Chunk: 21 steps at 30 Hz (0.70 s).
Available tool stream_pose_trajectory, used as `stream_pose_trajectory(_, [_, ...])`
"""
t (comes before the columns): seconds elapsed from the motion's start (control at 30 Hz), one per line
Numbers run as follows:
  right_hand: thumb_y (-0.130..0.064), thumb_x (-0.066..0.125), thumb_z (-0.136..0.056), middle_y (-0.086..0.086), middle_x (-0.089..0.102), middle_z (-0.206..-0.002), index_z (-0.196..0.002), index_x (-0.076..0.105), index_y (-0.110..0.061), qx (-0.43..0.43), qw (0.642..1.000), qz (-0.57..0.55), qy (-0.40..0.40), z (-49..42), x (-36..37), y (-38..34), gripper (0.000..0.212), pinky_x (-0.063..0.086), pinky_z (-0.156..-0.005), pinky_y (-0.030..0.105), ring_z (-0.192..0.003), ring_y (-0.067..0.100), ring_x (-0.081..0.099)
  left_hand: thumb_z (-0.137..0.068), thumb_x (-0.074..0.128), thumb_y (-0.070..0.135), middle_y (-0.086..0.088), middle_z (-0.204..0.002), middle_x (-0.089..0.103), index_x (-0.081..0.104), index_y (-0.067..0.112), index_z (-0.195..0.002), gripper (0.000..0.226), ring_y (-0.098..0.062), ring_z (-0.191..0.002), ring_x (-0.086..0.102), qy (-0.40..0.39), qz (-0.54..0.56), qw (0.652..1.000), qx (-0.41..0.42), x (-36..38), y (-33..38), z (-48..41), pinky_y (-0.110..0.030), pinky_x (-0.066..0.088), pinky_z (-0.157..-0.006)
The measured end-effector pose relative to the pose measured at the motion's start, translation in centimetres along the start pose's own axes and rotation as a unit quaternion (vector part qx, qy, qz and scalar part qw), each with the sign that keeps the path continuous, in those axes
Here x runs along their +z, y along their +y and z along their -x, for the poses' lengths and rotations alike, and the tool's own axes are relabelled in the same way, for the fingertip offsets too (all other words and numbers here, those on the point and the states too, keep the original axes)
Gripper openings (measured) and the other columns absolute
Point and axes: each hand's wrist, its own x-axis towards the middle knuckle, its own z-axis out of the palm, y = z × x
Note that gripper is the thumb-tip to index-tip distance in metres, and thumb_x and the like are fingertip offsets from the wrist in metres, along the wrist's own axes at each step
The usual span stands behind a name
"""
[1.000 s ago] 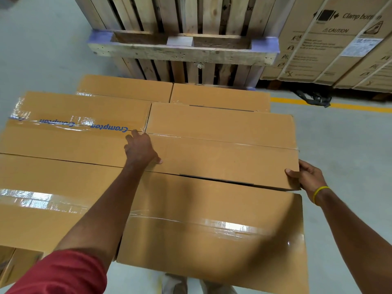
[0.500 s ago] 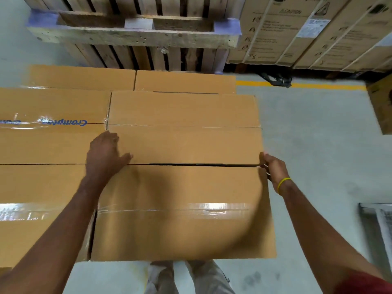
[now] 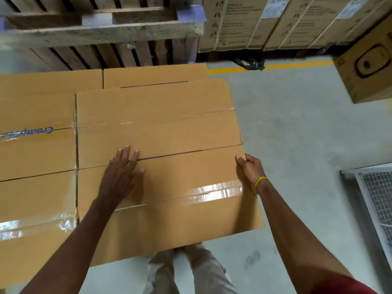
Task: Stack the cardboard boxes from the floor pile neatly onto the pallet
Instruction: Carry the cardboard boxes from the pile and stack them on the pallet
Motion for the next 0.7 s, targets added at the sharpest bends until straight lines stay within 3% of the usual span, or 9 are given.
stream_pose_trajectory(0.07, [-0.027, 0.065, -0.096, -0.005, 0.075, -0.094, -0.097, 0.076, -0.014, -0.003, 1.000, 0.009, 0.003, -0.2, 0.0, 0.1, 0.017, 0.050, -0.090, 0.028, -0.091, 0.014, 0.066, -0.105, 0.014, 0.066, -0.028, -0.161, 0.035, 0.040, 0.006, -0.156, 0.084, -0.051, -0.145, 0.038, 0.000, -0.006, 1.000, 0.004, -0.1, 0.1, 0.0, -0.069, 0.039, -0.108])
stream_pose_trajectory(0.2, [-0.027, 0.064, -0.096, -0.009, 0.068, -0.081, -0.079, 0.069, -0.021, -0.013, 1.000, 0.016, 0.016, -0.1, 0.0, 0.5, 0.019, 0.046, -0.076, 0.025, -0.081, 0.013, 0.060, -0.106, 0.015, 0.064, -0.027, -0.163, 0.032, 0.038, 0.007, -0.158, 0.080, -0.050, -0.148, 0.035, 0.004, 0.004, 1.000, -0.003, 0.0, 0.7, 0.3, -0.067, 0.036, -0.111])
stream_pose_trajectory(0.27, [-0.029, 0.065, -0.096, -0.008, 0.067, -0.080, -0.077, 0.067, -0.021, -0.022, 0.999, 0.026, 0.015, -0.1, -0.1, 0.7, 0.020, 0.045, -0.077, 0.028, -0.083, 0.016, 0.059, -0.106, 0.017, 0.063, -0.026, -0.164, 0.031, 0.036, 0.008, -0.159, 0.079, -0.049, -0.150, 0.033, 0.002, 0.012, 1.000, -0.013, 0.0, 1.2, 0.9, -0.066, 0.035, -0.112])
stream_pose_trajectory(0.37, [-0.025, 0.067, -0.094, -0.002, 0.070, -0.111, -0.106, 0.070, -0.017, -0.022, 0.999, 0.039, 0.018, -0.3, -0.2, 0.2, 0.014, 0.046, -0.094, 0.031, -0.104, 0.021, 0.062, -0.104, 0.020, 0.065, -0.024, -0.166, 0.027, 0.034, 0.006, -0.160, 0.082, -0.045, -0.153, 0.028, 0.002, 0.050, 0.998, -0.047, 0.6, 1.2, 3.2, -0.062, 0.032, -0.117])
stream_pose_trajectory(0.43, [-0.021, 0.073, -0.091, 0.001, 0.060, -0.135, -0.134, 0.060, -0.012, -0.030, 0.998, 0.038, 0.026, -0.5, -0.4, -0.8, 0.046, 0.041, -0.109, 0.033, -0.123, 0.021, 0.056, -0.104, 0.024, 0.064, -0.025, -0.166, 0.029, 0.035, 0.003, -0.159, 0.082, -0.044, -0.153, 0.028, 0.022, 0.074, 0.994, -0.082, 1.1, 1.1, 5.8, -0.061, 0.031, -0.119])
stream_pose_trajectory(0.5, [-0.020, 0.077, -0.088, 0.006, 0.055, -0.144, -0.146, 0.049, -0.008, -0.031, 0.999, 0.019, 0.031, -1.1, -0.3, -2.0, 0.065, 0.040, -0.114, 0.038, -0.130, 0.021, 0.053, -0.102, 0.033, 0.059, -0.022, -0.167, 0.028, 0.034, 0.003, -0.159, 0.080, -0.041, -0.155, 0.024, 0.047, 0.107, 0.985, -0.124, 1.7, 0.9, 9.0, -0.058, 0.027, -0.121])
stream_pose_trajectory(0.57, [-0.014, 0.074, -0.090, 0.007, 0.063, -0.130, -0.140, 0.055, -0.005, -0.039, 0.998, 0.032, 0.026, -1.3, 0.2, -3.0, 0.055, 0.047, -0.104, 0.031, -0.119, 0.022, 0.059, -0.099, 0.036, 0.057, -0.019, -0.168, 0.026, 0.032, 0.004, -0.160, 0.081, -0.037, -0.156, 0.022, 0.064, 0.120, 0.976, -0.168, 2.3, 0.6, 12.2, -0.052, 0.023, -0.122])
stream_pose_trajectory(0.63, [-0.011, 0.069, -0.092, 0.006, 0.068, -0.109, -0.126, 0.067, -0.006, -0.062, 0.994, 0.088, 0.025, -1.4, 0.7, -3.4, 0.035, 0.050, -0.087, 0.023, -0.104, 0.024, 0.063, -0.100, 0.045, 0.052, -0.019, -0.167, 0.030, 0.035, 0.002, -0.158, 0.078, -0.039, -0.154, 0.028, 0.077, 0.107, 0.969, -0.209, 3.1, 0.1, 15.2, -0.054, 0.030, -0.123])
stream_pose_trajectory(0.7, [-0.016, 0.072, -0.089, 0.005, 0.071, -0.109, -0.122, 0.070, -0.011, -0.076, 0.990, 0.112, 0.050, -1.5, 0.9, -3.4, 0.034, 0.049, -0.095, 0.029, -0.105, 0.026, 0.065, -0.098, 0.057, 0.049, -0.018, -0.163, 0.034, 0.038, 0.005, -0.154, 0.073, -0.042, -0.149, 0.035, 0.087, 0.116, 0.959, -0.243, 3.6, -0.4, 17.7, -0.058, 0.040, -0.117])
